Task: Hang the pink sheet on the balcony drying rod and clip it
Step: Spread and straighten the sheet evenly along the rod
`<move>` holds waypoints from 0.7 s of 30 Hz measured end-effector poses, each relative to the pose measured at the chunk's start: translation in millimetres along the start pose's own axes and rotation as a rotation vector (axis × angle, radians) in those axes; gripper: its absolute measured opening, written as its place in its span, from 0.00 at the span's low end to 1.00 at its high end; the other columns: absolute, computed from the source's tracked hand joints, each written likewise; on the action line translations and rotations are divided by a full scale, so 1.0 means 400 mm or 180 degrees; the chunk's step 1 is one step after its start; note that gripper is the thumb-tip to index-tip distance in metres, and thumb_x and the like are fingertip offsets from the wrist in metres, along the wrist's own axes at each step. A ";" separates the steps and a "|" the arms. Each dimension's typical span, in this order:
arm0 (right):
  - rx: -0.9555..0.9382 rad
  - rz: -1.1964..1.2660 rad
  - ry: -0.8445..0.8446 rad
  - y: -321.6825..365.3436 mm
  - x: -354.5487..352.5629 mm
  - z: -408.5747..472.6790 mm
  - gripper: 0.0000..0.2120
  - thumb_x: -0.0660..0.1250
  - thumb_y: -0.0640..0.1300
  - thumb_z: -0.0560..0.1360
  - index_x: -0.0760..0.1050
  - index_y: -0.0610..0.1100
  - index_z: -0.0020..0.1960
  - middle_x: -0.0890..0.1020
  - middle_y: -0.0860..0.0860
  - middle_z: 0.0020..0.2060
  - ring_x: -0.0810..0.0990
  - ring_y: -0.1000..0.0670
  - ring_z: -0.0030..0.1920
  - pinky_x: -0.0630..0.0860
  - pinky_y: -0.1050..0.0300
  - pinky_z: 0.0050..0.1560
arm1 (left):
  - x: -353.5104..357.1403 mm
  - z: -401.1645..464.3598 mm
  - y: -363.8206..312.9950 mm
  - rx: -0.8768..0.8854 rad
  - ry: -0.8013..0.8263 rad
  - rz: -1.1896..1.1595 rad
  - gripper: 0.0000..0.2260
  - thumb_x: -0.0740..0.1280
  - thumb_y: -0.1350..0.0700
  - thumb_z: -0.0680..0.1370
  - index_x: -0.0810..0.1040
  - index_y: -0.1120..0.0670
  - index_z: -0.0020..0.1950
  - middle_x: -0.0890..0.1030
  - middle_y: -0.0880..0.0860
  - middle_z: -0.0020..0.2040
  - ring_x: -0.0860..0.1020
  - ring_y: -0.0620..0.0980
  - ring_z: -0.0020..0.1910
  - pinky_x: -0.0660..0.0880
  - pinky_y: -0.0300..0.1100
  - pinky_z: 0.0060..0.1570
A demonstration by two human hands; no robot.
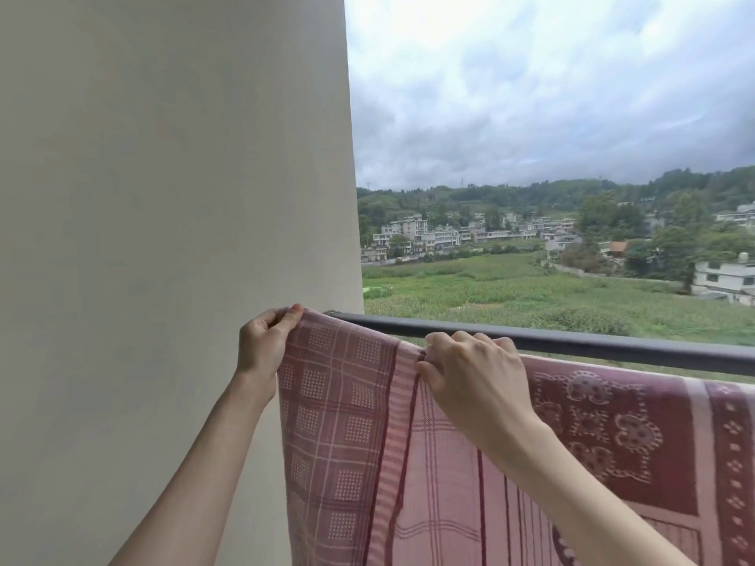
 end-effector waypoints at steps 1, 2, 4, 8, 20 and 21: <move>0.0049 -0.0003 0.0008 0.016 0.004 0.003 0.14 0.56 0.56 0.78 0.73 0.49 0.56 0.80 0.52 0.52 0.76 0.48 0.55 0.65 0.51 0.58 | -0.005 0.010 0.001 0.0021 0.0077 0.0025 0.07 0.68 0.54 0.75 0.80 0.55 0.38 0.79 0.52 0.37 0.75 0.50 0.39 0.73 0.43 0.41; 0.0085 -0.0009 0.0015 0.032 0.007 0.005 0.14 0.57 0.55 0.78 0.73 0.49 0.58 0.79 0.52 0.53 0.76 0.48 0.56 0.65 0.51 0.59 | -0.010 0.019 0.003 0.0041 0.0131 0.0019 0.07 0.68 0.54 0.75 0.80 0.54 0.38 0.79 0.52 0.37 0.75 0.49 0.38 0.73 0.42 0.41; 0.0110 -0.0007 -0.0028 0.059 0.012 0.002 0.15 0.57 0.54 0.78 0.74 0.49 0.58 0.79 0.52 0.54 0.76 0.48 0.56 0.67 0.52 0.59 | -0.026 0.032 0.012 0.0028 0.0155 -0.0043 0.07 0.68 0.54 0.74 0.80 0.54 0.38 0.79 0.52 0.36 0.75 0.49 0.38 0.73 0.43 0.42; 0.0178 -0.0141 -0.0123 0.076 0.020 -0.012 0.16 0.56 0.57 0.78 0.75 0.49 0.56 0.80 0.52 0.53 0.75 0.48 0.56 0.65 0.52 0.59 | -0.068 0.043 0.039 0.0089 0.0246 -0.0204 0.07 0.68 0.54 0.75 0.79 0.55 0.38 0.78 0.51 0.36 0.75 0.50 0.39 0.72 0.44 0.44; -0.0167 -0.0112 -0.0984 0.052 0.036 -0.143 0.06 0.68 0.46 0.71 0.83 0.48 0.39 0.85 0.53 0.38 0.83 0.48 0.38 0.76 0.52 0.44 | -0.103 -0.116 0.193 -0.0502 0.0396 -0.0789 0.02 0.67 0.57 0.75 0.79 0.55 0.45 0.80 0.51 0.41 0.77 0.45 0.37 0.74 0.35 0.32; -0.0194 -0.0109 -0.1070 0.048 0.026 -0.151 0.04 0.71 0.43 0.70 0.83 0.47 0.38 0.86 0.53 0.38 0.83 0.49 0.38 0.76 0.53 0.45 | -0.103 -0.125 0.182 -0.0412 0.0394 -0.0839 0.02 0.67 0.57 0.75 0.79 0.55 0.45 0.80 0.51 0.40 0.77 0.45 0.37 0.74 0.34 0.32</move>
Point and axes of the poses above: each hand's wrist, its own z-axis towards the middle knuckle, its own x-axis out of the palm, y = z × x, the point moved 5 cm from there along z, towards the middle knuckle
